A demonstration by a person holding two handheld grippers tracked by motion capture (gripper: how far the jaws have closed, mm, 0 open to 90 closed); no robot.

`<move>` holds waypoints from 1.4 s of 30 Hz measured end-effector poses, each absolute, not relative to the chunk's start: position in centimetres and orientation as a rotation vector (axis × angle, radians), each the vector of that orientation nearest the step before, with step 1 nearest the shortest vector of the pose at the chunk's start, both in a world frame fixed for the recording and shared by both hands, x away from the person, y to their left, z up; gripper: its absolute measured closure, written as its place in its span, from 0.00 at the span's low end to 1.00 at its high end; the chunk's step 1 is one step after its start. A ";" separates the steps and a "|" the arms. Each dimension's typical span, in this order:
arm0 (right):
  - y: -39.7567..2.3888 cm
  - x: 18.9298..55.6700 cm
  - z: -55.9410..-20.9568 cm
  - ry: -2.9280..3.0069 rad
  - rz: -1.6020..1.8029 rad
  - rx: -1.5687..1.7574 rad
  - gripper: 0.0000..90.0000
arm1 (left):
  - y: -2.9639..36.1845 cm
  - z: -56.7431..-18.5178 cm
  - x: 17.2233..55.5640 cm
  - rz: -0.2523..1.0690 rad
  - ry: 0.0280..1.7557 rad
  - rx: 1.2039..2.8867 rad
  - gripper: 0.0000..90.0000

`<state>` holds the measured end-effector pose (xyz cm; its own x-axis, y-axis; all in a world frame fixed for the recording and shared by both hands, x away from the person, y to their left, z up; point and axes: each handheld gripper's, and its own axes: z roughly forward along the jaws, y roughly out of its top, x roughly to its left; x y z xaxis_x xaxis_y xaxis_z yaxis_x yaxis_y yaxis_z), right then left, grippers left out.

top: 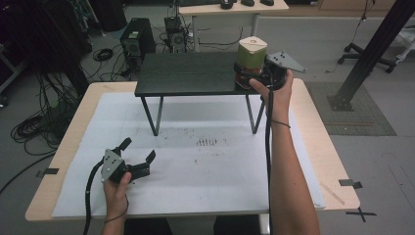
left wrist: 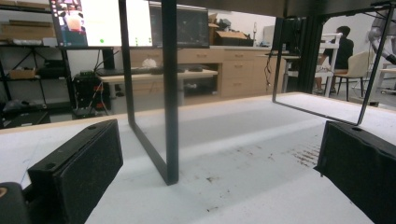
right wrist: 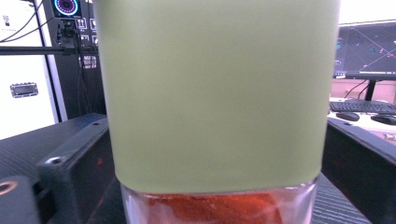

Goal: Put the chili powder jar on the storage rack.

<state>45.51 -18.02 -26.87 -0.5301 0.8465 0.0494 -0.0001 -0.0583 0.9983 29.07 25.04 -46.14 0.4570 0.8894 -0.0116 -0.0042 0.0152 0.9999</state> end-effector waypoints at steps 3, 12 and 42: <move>-18.0 45.5 -26.9 1.577 1.670 0.909 0.00 | 25.0 -46.1 29.1 0.847 0.854 1.382 0.00; -17.9 45.5 -26.8 1.570 1.642 0.914 0.00 | 25.0 -46.1 29.1 0.847 0.855 1.381 0.00; -20.7 38.7 -27.2 1.518 1.635 0.916 0.00 | 25.0 -46.1 29.1 0.847 0.856 1.380 0.01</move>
<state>38.67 -20.74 -27.17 -0.4938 0.8691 0.0295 -0.0349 -0.0536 0.9980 29.08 25.02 -46.14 0.4562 0.8898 -0.0137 -0.0038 0.0173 0.9998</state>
